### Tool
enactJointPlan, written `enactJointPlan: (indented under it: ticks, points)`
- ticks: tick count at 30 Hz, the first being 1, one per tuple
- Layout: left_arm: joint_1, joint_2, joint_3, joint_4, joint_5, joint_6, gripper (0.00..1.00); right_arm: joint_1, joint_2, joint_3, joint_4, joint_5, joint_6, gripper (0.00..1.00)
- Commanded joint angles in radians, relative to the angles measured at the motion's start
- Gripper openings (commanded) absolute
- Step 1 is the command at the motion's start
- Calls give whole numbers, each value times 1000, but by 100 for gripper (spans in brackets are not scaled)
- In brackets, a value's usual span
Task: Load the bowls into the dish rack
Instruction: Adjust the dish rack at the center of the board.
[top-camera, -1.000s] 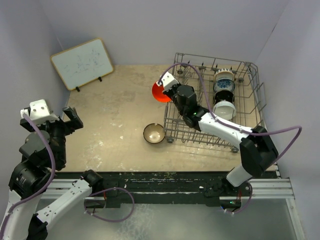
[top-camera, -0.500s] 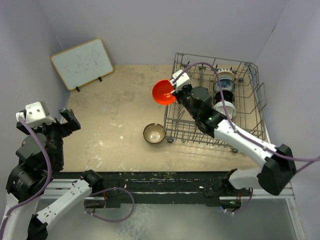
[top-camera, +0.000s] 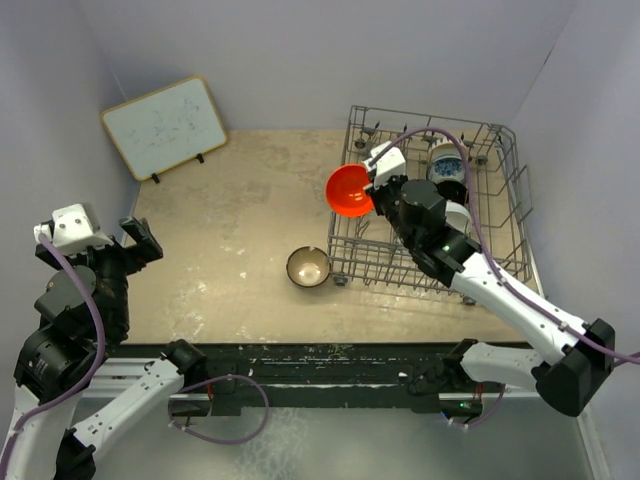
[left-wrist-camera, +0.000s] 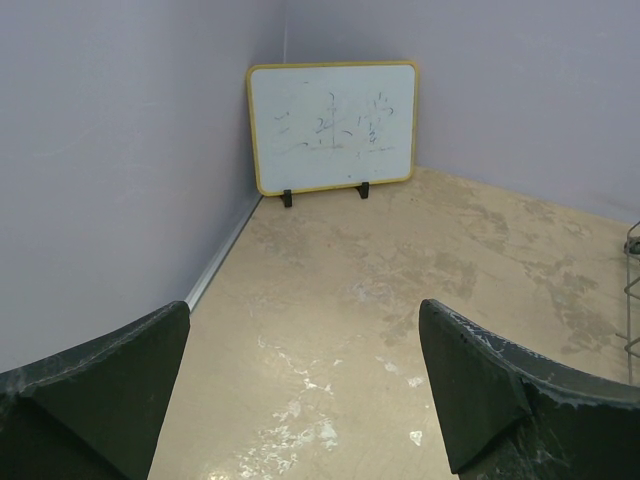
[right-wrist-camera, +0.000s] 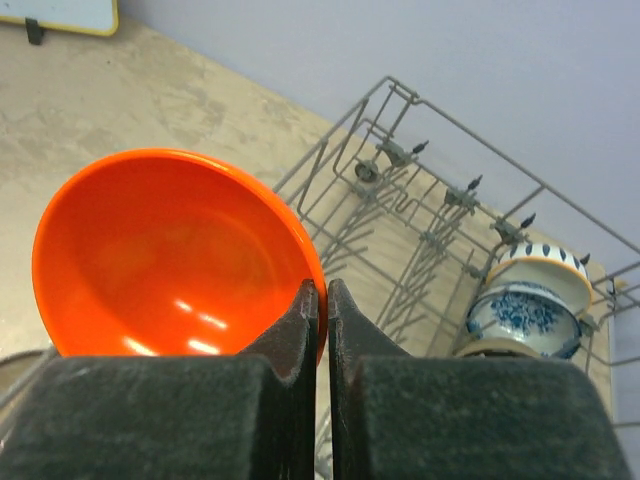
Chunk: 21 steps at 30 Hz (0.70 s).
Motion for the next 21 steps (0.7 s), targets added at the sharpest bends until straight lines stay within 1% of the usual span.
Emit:
enactJointPlan:
  ticks: [1, 4, 6, 9, 12, 15, 16, 18, 21]
  points:
    - [-3, 2, -17, 33, 15, -11, 99, 1, -88, 69, -115, 68, 40, 0]
    - [-3, 13, -21, 46, 25, -10, 99, 1, -62, 110, -276, 203, 71, 0]
    - [-3, 17, -21, 53, 29, -8, 99, -2, -29, 152, -401, 273, 180, 0]
    - [-3, 19, -21, 59, 34, -9, 99, -11, 10, 212, -530, 363, 298, 0]
    - [-3, 18, -24, 60, 38, -11, 99, -67, 72, 282, -643, 339, 420, 0]
    - [-3, 12, -21, 55, 41, -18, 99, -180, 179, 394, -843, 233, 570, 0]
    - [-2, 7, -22, 52, 38, -20, 99, -205, 206, 411, -876, 220, 600, 0]
    - [-3, -1, -22, 44, 33, -22, 99, -227, 225, 404, -906, 186, 621, 0]
    - [-3, -8, -21, 31, 25, -20, 99, -266, 193, 359, -889, 138, 658, 0]
